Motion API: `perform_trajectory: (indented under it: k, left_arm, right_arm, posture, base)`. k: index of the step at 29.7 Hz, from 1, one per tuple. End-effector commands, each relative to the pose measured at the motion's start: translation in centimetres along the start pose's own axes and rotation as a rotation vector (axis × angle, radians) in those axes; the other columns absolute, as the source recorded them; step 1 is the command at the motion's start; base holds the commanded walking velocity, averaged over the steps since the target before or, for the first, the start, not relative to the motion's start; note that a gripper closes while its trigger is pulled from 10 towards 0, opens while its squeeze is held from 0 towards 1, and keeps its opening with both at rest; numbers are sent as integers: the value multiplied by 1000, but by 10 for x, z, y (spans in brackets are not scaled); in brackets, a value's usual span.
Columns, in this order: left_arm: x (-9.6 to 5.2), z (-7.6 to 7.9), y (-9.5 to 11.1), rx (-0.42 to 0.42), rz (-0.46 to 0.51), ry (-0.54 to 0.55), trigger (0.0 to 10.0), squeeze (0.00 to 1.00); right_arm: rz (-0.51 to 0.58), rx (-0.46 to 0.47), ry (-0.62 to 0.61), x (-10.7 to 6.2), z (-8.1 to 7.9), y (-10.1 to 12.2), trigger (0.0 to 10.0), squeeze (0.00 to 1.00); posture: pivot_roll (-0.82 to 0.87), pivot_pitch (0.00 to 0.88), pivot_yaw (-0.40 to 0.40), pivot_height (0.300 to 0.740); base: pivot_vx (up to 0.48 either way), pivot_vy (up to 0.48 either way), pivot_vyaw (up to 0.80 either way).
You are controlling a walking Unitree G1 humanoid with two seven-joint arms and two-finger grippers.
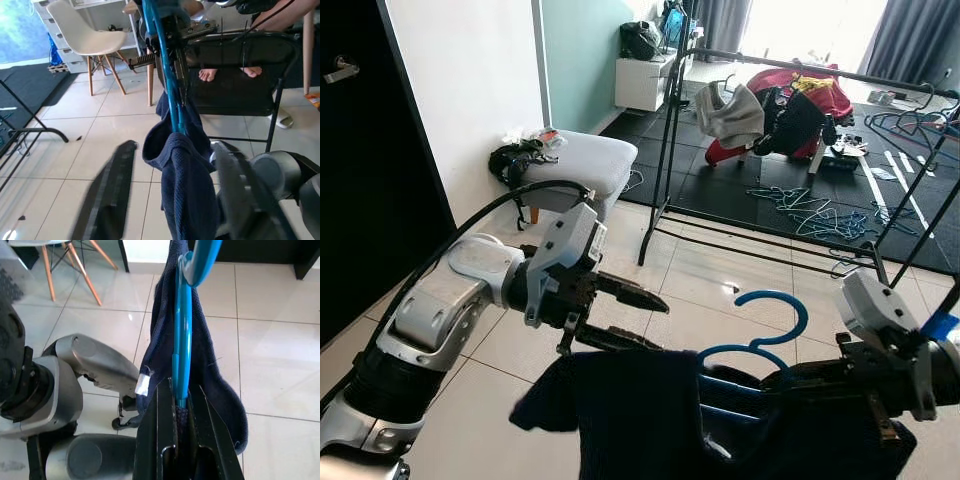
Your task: Hang hanger
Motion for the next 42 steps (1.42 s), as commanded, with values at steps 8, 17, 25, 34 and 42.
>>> perform_trajectory:
  k: [8, 17, 25, 34, 42]
  left_arm:
    - [-60, -63, -49, -68, -111, 545, 10000, 1000]
    - [-106, -32, -149, -416, -196, 1188, 10000, 0]
    - [-99, 21, -191, -578, -256, 1381, 10000, 0]
    - [-101, 9, -197, -534, -281, 1443, 10000, 0]
    - [-102, 8, -200, -516, -327, 1459, 10000, 0]
  right_arm:
    - [85, 111, -368, -11, 52, -29, 0, 0]
    - [370, 457, -1012, -25, 111, -84, 0, 0]
    - [423, 593, -1354, -23, 113, -133, 10000, 0]
    - [509, 723, -1406, -27, 118, -148, 10000, 0]
    - [573, 741, -1435, -24, 119, -148, 10000, 0]
  posture:
    - [-21, 0, -34, 740]
    - [-45, 0, -45, 740]
    - [-27, 0, -63, 740]
    - [-38, 0, -62, 740]
    - [-52, 0, -42, 740]
  base:
    - [0, 0, 0]
    - [0, 0, 0]
    - [0, 0, 0]
    - [357, 0, -433]
    - [402, 0, 0]
Point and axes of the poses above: a point about 5 cm out from each wrist's last joint towards the gripper, its own x axis pointing out of the wrist towards the gripper, its own y axis along the axis of the wrist's last joint, z = x × y, the point moved 6 cm from there along x, pointing out of the wrist towards the gripper, and after that the axes turned 5 degrees about x, right-handed, at the moved point
